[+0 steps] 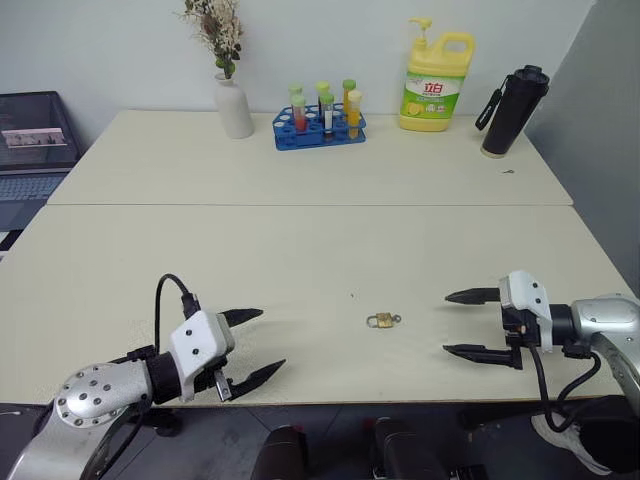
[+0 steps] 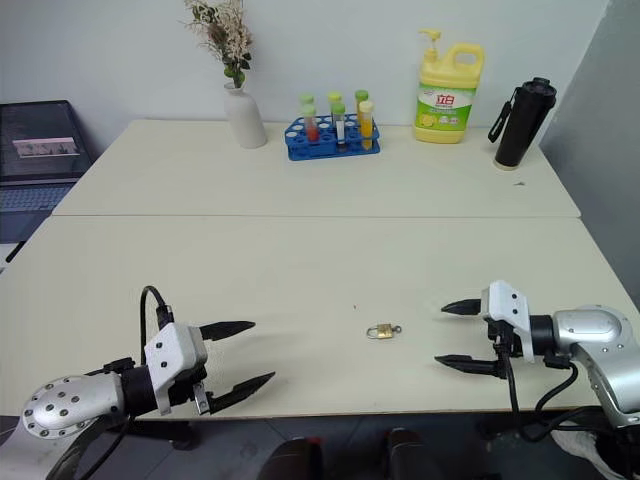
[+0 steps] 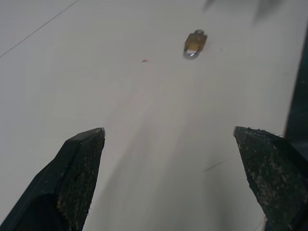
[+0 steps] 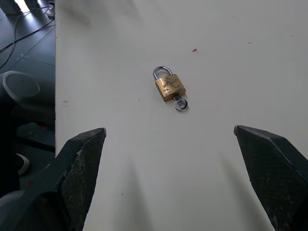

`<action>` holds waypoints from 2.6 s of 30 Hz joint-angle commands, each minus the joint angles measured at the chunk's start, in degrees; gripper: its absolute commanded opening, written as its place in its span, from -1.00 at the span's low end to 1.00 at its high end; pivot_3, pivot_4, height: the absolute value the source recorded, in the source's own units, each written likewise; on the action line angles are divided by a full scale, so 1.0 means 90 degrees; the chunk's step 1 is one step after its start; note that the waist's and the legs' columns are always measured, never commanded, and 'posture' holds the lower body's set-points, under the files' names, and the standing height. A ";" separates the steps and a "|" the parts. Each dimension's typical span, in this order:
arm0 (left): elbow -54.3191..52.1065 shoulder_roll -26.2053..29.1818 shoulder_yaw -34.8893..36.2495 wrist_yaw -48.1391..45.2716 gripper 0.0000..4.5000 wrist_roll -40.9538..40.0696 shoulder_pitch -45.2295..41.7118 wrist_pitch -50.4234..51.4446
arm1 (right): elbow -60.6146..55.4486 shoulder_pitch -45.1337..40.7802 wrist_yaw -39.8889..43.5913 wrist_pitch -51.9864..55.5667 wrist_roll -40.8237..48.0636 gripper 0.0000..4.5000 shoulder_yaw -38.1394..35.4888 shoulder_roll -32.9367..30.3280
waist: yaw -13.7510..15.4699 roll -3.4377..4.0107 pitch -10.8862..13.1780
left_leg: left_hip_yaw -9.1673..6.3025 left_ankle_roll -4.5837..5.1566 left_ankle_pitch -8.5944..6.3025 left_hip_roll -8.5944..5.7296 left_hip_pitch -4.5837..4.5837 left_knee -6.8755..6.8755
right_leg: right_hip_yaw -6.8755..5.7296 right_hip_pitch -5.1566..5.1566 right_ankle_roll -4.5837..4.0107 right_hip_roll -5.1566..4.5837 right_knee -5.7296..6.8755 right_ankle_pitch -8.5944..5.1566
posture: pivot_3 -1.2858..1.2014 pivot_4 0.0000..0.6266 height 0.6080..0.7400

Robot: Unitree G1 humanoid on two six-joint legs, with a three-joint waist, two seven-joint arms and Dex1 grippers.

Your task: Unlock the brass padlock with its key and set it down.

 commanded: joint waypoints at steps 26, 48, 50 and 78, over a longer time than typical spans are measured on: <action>0.3661 -0.2633 -0.3890 0.0393 0.99 0.1876 -0.4465 0.0101 | -0.2332 0.1005 -0.1347 0.2298 0.0990 1.00 -0.1217 -0.0498 | 0.0131 -0.0002 -0.0012 | -0.0022 0.0004 0.0003 -0.0080 -0.0017 0.0019 | 0.0004 0.0006 0.0028 0.0020 -0.0001 0.0013 | 0.03 -0.52 1.00; 0.4258 -0.3074 -0.4444 0.0211 0.74 0.2265 -0.4707 0.0328 | -0.2331 0.1328 -0.1294 0.2001 0.0951 1.00 -0.1350 -0.0475 | 0.0143 -0.0002 -0.0013 | -0.0041 0.0004 0.0003 -0.0093 -0.0020 0.0019 | -0.0006 0.0011 0.0034 0.0009 0.0000 0.0009 | 0.03 -0.52 1.00; 0.4335 -0.3108 -0.4471 0.0217 0.47 0.2309 -0.4710 0.0319 | -0.2328 0.1289 -0.1304 0.1995 0.0953 1.00 -0.1314 -0.0473 | 0.0145 -0.0002 -0.0013 | -0.0042 0.0004 0.0003 -0.0094 -0.0020 0.0019 | -0.0006 0.0012 0.0034 0.0009 0.0000 0.0009 | 0.03 -0.52 1.00; 0.3020 -0.1933 -0.3098 -0.0100 -0.57 0.1954 -0.4123 -0.2656 | -0.1972 0.0532 -0.1483 0.1304 0.0613 1.00 -0.0691 0.0133 | 0.0101 -0.0002 -0.0014 | -0.0045 0.0003 0.0004 -0.0083 -0.0017 0.0016 | -0.0010 0.0011 0.0036 -0.0005 0.0003 0.0008 | 0.03 -0.52 1.00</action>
